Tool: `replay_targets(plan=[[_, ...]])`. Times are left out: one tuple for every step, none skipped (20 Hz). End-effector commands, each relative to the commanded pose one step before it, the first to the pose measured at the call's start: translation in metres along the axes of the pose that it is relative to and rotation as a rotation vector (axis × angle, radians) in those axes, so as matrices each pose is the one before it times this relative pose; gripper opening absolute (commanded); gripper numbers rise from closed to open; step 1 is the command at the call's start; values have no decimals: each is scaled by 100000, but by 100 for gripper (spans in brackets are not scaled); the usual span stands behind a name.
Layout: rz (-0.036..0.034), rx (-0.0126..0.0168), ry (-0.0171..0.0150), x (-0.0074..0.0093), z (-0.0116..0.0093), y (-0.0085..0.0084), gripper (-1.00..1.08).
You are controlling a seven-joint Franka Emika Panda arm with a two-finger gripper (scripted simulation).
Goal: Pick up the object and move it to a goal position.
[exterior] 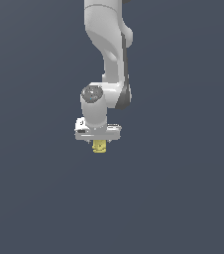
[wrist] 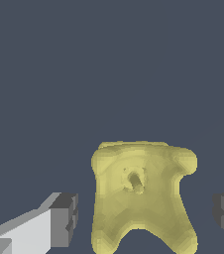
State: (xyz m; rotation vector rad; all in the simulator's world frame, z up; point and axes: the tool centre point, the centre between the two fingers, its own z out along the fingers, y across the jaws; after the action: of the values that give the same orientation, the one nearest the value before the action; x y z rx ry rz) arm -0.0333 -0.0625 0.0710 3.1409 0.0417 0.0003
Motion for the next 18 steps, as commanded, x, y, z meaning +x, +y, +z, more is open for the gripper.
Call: replay_targets(plan=[[-68, 25, -64, -99, 1302, -12, 100], [0, 0, 0, -15, 466, 12, 100], [0, 0, 0, -6, 399, 11, 100], [-58, 11, 36, 7, 312, -22, 100], [0, 0, 0, 14, 262, 10, 100], [0, 0, 0, 21, 194, 9, 100], [0, 0, 0, 24, 130, 7, 100], [0, 0, 0, 20, 73, 5, 100], [0, 0, 0, 8, 23, 2, 100], [0, 0, 0, 0, 0, 0, -100], [0, 0, 0, 0, 0, 0, -100], [0, 0, 0, 0, 0, 0, -100], [0, 0, 0, 0, 0, 0, -100], [0, 0, 0, 0, 0, 0, -100], [0, 0, 0, 0, 0, 0, -100], [0, 0, 0, 0, 0, 0, -100], [0, 0, 0, 0, 0, 0, -100], [0, 0, 0, 0, 0, 0, -100]])
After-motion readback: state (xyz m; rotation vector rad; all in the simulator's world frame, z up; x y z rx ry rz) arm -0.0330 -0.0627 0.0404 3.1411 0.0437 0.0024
